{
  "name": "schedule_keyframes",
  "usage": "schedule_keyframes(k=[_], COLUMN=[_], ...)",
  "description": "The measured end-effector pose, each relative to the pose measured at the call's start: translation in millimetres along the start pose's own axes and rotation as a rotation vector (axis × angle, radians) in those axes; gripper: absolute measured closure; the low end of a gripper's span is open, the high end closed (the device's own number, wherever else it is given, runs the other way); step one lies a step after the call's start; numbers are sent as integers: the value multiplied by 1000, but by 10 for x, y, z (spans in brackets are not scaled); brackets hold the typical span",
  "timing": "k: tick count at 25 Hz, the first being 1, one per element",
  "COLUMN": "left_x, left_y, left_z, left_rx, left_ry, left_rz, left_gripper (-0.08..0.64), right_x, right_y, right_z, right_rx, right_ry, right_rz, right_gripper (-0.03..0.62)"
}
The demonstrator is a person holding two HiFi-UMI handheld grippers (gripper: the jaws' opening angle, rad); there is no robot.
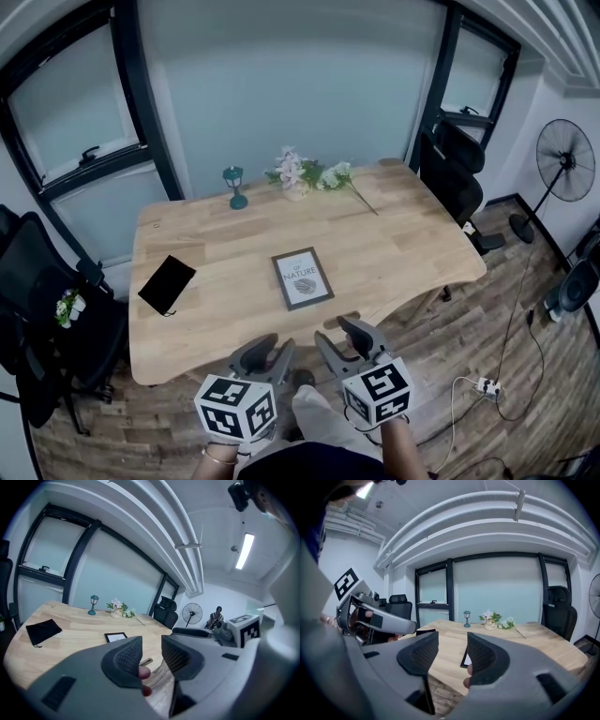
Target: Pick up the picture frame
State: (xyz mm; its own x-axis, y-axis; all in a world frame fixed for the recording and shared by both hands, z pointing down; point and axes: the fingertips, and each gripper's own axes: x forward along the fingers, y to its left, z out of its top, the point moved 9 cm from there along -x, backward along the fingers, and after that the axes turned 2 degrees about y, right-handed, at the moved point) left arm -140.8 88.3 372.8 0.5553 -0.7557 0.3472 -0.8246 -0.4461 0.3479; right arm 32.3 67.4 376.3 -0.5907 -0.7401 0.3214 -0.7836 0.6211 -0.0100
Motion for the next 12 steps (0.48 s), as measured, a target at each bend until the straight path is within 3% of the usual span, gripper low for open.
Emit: schedule_keyframes(k=[12], left_x=[369], left_y=[287], left_z=[148], left_rx=[-10], left_ry=[29], left_rz=[19], left_gripper=[440], right_x=[414], right_y=[-281], right_z=[26], right_rx=[6], right_ry=[26], right_rz=[8], right_gripper=[425])
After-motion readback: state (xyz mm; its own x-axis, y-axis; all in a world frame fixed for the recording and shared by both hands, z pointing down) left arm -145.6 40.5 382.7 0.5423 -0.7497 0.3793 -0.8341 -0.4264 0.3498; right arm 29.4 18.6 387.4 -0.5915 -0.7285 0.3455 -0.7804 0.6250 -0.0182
